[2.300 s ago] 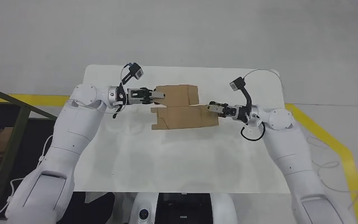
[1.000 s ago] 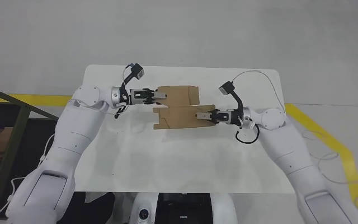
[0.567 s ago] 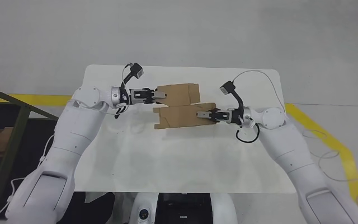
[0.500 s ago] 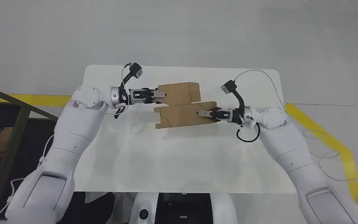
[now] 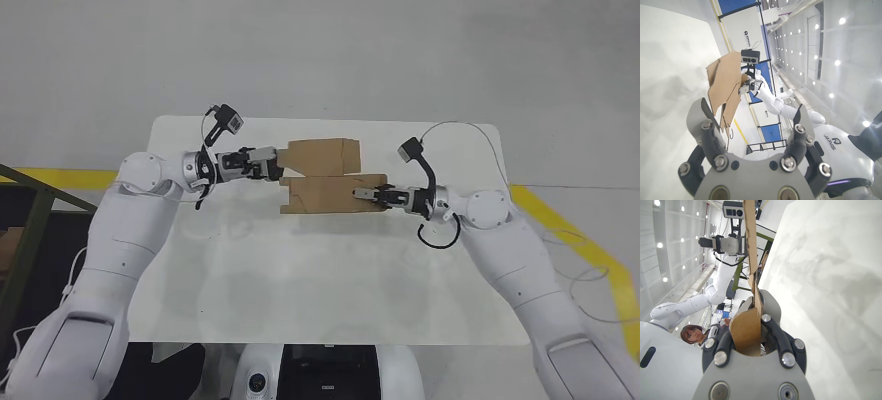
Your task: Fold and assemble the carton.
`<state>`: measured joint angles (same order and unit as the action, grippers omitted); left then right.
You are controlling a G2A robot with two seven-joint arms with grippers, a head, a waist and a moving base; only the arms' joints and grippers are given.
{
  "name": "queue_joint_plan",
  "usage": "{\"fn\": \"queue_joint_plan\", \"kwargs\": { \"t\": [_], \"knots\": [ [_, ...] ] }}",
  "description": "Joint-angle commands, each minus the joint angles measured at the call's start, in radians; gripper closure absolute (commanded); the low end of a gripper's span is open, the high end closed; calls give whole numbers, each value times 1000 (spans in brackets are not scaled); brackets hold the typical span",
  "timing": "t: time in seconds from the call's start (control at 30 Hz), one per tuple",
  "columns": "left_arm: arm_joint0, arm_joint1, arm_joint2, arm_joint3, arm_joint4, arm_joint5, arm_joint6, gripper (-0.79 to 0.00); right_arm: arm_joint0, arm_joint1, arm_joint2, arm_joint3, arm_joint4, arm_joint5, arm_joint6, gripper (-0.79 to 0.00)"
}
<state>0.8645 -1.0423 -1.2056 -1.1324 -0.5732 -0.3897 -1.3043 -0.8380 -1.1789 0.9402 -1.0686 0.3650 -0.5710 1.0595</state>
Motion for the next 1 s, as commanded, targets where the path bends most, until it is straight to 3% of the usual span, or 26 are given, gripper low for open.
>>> {"fn": "queue_joint_plan", "kwargs": {
  "t": [0.0, 0.43, 0.97],
  "knots": [
    [2, 1, -4, -7, -7, 5, -3, -785, -1, -1, -1, 0, -3, 3, -2, 0],
    [47, 14, -53, -120, -37, 16, -10, -785, 5, -8, -16, 0, -28, 12, 0, 0],
    [33, 5, -11, -108, 45, -2, 62, -785, 8, -15, -21, -7, -25, -5, 19, 0]
  ]
}}
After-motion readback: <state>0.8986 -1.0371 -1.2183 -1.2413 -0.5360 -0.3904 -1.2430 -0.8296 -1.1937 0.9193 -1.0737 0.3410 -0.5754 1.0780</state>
